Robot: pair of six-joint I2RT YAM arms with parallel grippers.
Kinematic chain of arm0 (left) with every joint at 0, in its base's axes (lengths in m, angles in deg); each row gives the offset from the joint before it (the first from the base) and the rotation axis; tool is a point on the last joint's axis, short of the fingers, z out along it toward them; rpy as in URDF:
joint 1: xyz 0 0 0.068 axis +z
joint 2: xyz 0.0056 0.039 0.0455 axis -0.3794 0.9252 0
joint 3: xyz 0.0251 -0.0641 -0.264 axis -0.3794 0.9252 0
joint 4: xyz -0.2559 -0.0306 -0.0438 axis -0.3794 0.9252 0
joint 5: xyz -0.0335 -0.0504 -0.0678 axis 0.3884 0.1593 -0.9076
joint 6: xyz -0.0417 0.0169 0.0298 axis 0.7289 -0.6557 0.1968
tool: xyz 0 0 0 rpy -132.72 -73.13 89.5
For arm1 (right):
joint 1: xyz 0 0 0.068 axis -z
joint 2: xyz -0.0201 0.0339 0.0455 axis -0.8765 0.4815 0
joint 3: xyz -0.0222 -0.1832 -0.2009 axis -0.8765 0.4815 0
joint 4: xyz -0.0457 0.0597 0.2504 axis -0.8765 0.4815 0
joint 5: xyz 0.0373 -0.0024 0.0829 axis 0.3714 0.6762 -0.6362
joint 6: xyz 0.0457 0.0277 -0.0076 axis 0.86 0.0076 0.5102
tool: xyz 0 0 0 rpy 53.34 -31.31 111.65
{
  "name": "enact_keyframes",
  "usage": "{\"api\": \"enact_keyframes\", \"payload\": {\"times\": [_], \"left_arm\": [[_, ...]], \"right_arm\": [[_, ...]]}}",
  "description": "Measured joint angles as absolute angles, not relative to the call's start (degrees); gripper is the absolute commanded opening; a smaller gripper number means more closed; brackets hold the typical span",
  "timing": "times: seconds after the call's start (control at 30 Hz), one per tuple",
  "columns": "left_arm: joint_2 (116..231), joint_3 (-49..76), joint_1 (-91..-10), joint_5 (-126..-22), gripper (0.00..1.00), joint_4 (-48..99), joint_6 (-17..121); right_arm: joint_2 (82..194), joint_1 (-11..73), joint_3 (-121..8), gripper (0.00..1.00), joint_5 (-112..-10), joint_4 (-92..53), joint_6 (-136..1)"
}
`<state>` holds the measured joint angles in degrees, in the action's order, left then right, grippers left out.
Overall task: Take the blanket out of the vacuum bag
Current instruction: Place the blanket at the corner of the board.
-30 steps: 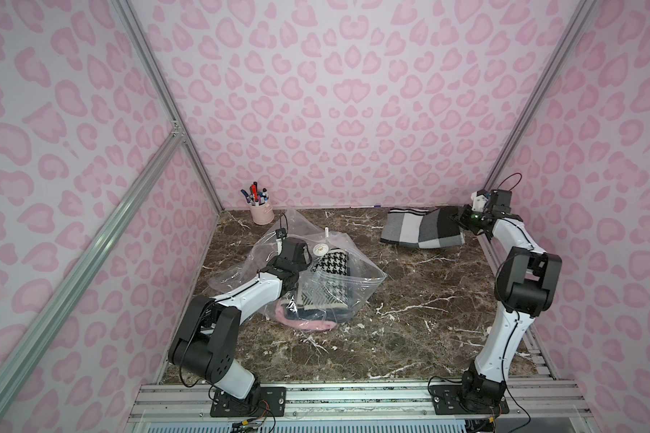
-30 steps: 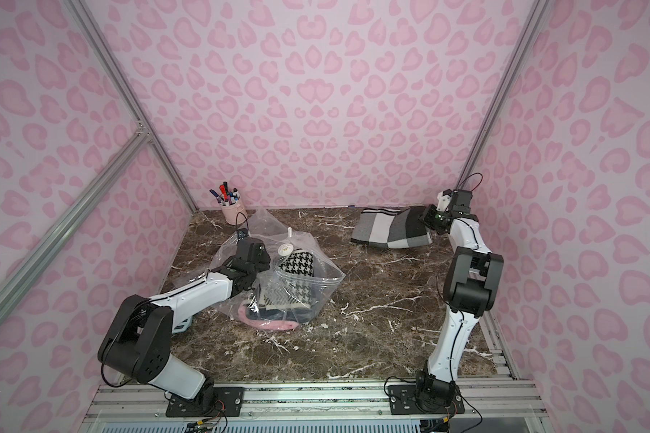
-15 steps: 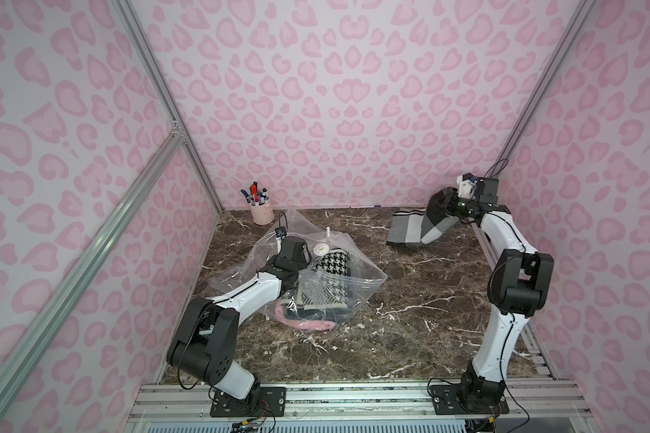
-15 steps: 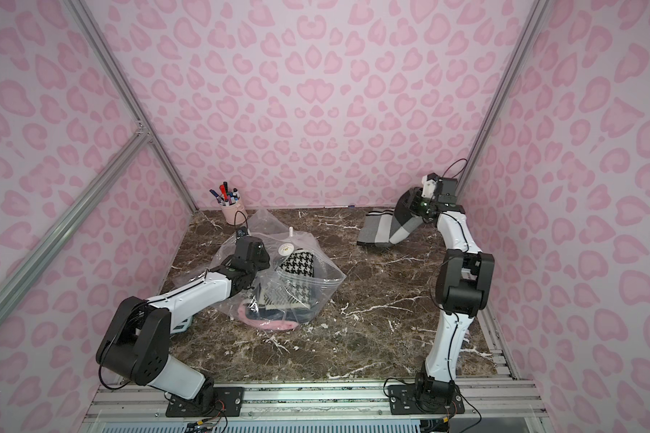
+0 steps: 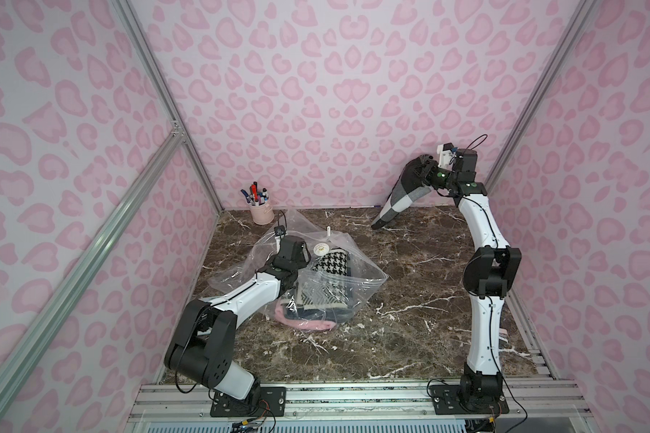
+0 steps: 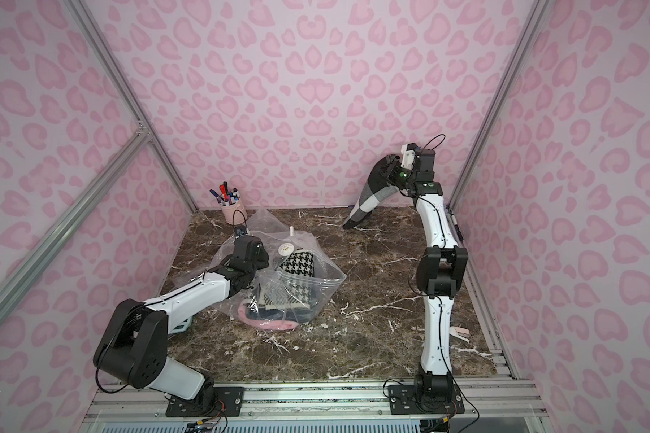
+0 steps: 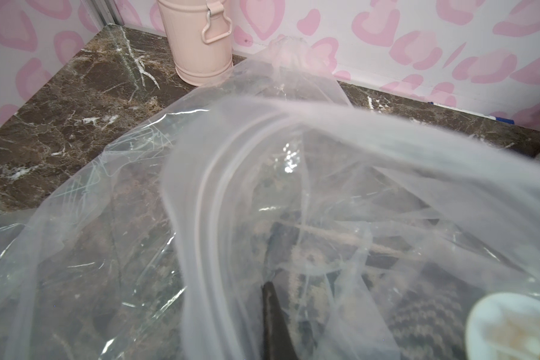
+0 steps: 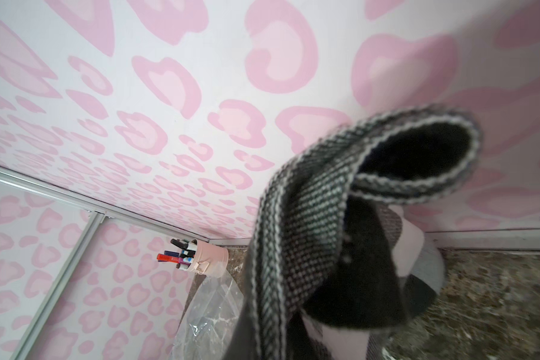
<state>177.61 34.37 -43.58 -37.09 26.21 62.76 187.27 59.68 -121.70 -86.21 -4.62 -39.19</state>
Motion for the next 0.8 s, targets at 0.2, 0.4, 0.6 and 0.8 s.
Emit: {"api": "enact_keyframes", "payload": {"times": [0.2,0.4,0.6,0.8], "left_arm": [[177.52,34.35,-43.60,-36.65,0.04,26.34,62.00],[178.09,34.13,-43.58,-36.93,0.04,26.34,61.82],[179.05,33.69,-43.58,-38.05,0.04,26.54,61.80],[179.38,31.44,-43.58,-40.91,0.04,26.56,61.37]], "right_arm": [[189.80,59.04,-127.82,0.00,-86.58,-7.64,-33.70],[182.61,60.70,-113.92,0.00,-87.19,-7.07,-36.98],[167.09,67.35,-77.44,0.00,-85.18,-10.06,-43.73],[161.12,78.19,-58.88,0.00,-82.25,-10.54,-51.30]]}}
